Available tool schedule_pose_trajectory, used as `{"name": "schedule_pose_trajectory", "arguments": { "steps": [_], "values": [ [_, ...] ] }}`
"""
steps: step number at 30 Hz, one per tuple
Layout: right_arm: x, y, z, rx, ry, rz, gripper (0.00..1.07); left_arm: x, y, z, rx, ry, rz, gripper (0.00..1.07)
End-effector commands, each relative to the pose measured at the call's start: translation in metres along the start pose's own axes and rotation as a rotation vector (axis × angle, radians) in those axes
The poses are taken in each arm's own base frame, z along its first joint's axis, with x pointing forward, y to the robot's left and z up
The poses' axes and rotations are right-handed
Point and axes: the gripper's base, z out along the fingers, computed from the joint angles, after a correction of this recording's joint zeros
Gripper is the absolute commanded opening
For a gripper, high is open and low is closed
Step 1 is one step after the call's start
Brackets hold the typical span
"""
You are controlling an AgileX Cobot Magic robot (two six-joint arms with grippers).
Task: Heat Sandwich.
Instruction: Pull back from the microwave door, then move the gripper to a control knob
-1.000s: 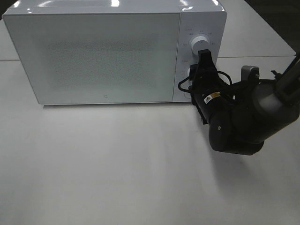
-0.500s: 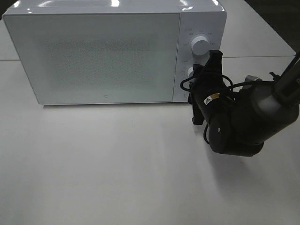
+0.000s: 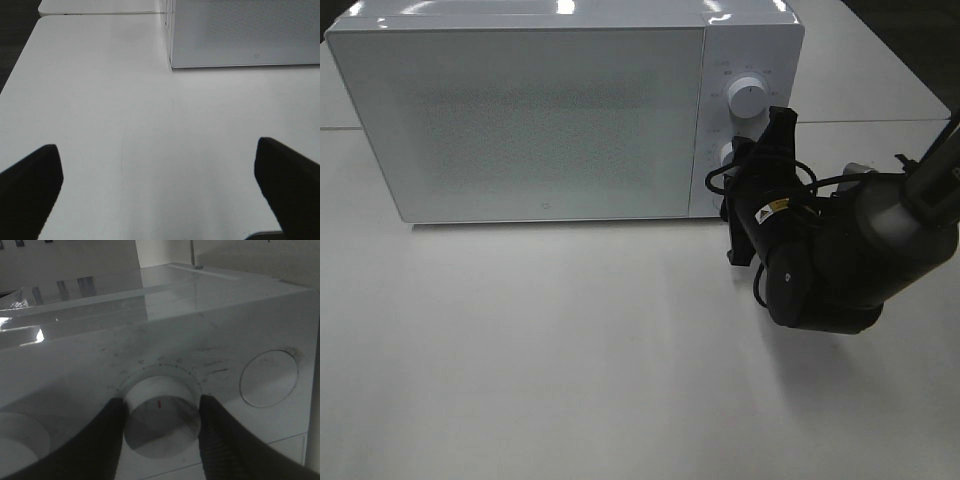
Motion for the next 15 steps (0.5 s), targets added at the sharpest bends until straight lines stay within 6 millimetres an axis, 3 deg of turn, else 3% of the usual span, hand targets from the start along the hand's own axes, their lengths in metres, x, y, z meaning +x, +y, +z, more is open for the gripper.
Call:
{"name": "schedule_pose_trajectory", "arguments": {
  "steps": [1, 8, 15],
  "values": [
    [0.0012, 0.0087, 0.0011, -0.084, 0.016, 0.001, 0.26, 0.0021, -0.0010, -0.0036, 0.005, -0.033, -0.009, 1.03],
    [0.0013, 0.0082, 0.0011, -0.078, 0.016, -0.001, 0.37, 0.0021, -0.0010, -0.0036, 0.005, -0.033, -0.009, 1.03],
    [-0.0006, 0.0080, 0.0011, -0.075, -0.007, -0.079, 0.57, 0.0021, -0.0010, -0.0036, 0.005, -0.033, -0.009, 1.03]
  ]
}}
